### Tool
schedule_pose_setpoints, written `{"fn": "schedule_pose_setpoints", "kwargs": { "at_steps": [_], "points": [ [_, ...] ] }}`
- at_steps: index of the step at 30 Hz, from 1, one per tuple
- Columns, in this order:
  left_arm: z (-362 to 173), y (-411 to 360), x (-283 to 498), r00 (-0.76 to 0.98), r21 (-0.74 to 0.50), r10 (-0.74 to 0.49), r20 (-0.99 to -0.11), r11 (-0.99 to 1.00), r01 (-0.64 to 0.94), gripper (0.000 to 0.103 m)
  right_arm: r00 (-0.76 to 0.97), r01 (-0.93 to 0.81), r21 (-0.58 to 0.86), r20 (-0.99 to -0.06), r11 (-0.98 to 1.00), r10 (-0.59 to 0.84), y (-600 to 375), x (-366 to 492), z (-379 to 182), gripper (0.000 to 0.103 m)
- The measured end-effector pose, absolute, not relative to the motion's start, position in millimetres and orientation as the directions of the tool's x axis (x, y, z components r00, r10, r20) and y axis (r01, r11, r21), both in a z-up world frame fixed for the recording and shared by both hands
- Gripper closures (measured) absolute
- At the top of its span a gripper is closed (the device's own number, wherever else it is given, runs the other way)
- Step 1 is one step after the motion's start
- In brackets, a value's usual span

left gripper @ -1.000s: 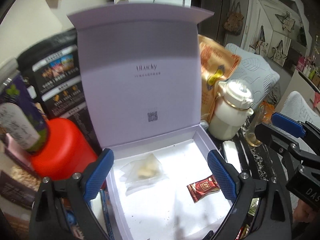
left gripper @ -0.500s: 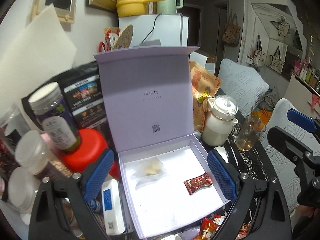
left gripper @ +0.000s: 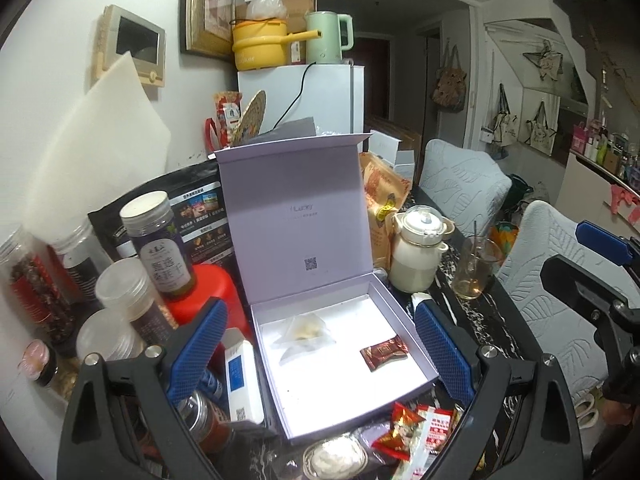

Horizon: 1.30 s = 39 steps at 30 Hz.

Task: Organize soft objects
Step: 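Withdraw both tools from the lavender box back over the table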

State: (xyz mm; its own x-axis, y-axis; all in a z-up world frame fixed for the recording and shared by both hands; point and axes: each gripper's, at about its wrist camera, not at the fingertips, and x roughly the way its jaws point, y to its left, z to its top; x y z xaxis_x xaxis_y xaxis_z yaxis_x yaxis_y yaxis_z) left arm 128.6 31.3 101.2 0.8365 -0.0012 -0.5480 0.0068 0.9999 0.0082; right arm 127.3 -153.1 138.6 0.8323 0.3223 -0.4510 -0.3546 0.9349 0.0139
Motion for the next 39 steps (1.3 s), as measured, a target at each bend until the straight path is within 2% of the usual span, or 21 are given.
{"fn": "schedule_pose_setpoints", "kwargs": {
  "at_steps": [16,34,39],
  "points": [
    [90.0,17.6,48.2,0.863,0.032,-0.058,-0.501,0.996,0.086,0.007,0.836,-0.338,0.027,-0.451,0.941,0.313,-159.2,45.2,126.9,0.008],
    [39.8,20.2,6.3,0.813,-0.055,-0.156,-0.561,0.987,0.151,0.007,0.796,-0.288,0.08,-0.534,0.954,0.285,-168.4,-9.8,70.6,0.008],
    [24.9,20.9,0.6,0.8,-0.05,-0.151,-0.58,0.987,0.15,0.007,0.784,-0.261,0.113,-0.555,0.959,0.279,-173.6,-17.0,53.0,0.008]
  ]
}}
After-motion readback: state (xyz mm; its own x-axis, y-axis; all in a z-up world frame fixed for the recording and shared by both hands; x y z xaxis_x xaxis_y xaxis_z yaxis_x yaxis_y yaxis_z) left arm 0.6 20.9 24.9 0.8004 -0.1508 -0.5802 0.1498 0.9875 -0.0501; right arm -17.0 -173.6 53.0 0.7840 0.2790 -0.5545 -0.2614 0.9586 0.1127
